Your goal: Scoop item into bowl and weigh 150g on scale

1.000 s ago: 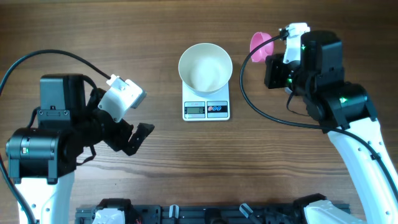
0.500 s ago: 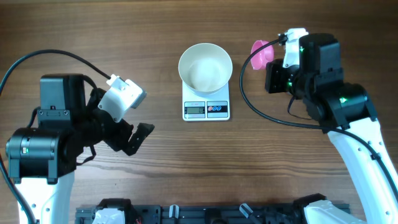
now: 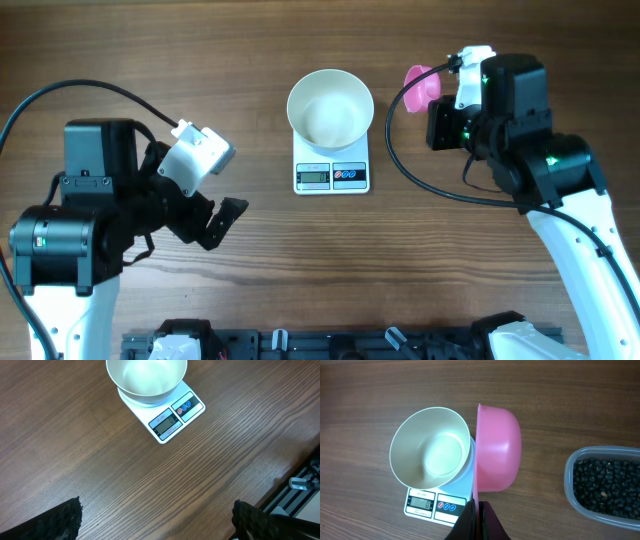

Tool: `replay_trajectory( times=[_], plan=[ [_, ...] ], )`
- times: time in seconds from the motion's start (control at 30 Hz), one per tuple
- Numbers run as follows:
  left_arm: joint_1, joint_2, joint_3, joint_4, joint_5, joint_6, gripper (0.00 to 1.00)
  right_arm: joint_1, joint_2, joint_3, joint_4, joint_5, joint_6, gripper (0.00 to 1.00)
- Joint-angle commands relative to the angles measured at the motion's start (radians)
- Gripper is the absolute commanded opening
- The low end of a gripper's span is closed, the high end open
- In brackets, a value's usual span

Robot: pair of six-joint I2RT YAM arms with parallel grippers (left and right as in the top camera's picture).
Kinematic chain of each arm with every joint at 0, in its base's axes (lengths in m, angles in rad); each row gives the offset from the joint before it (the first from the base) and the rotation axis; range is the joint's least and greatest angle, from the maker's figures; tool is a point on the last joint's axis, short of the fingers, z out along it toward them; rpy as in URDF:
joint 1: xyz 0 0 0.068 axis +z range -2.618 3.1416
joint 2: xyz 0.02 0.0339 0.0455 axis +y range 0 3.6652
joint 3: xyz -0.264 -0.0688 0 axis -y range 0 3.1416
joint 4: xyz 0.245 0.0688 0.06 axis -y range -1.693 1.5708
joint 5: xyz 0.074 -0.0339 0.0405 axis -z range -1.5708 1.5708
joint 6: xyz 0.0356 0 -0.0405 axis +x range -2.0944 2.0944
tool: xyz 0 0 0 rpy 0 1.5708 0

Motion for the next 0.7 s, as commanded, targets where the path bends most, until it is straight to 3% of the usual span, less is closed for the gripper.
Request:
replay_trajectory(
  times=[0.0, 0.2, 0.27, 0.67],
  plan=[
    [0.008, -0.003, 0.016, -0.001, 0.023, 0.019, 1.00, -0.002, -0.017, 0.021, -0.011, 0.019, -0.013, 0.04],
    [0.008, -0.003, 0.016, -0.001, 0.023, 0.019, 1.00, -0.002, -0.017, 0.021, -0.019, 0.019, 0.019, 0.15],
    [0.008, -0.003, 0.016, -0.001, 0.023, 0.019, 1.00, -0.002, -0.017, 0.021, -0.021, 0.019, 0.021, 0.04],
    [0.008, -0.003, 0.016, -0.001, 0.023, 0.019, 1.00, -0.002, -0.016, 0.020, -0.041, 0.025, 0.037, 0.04]
  ],
)
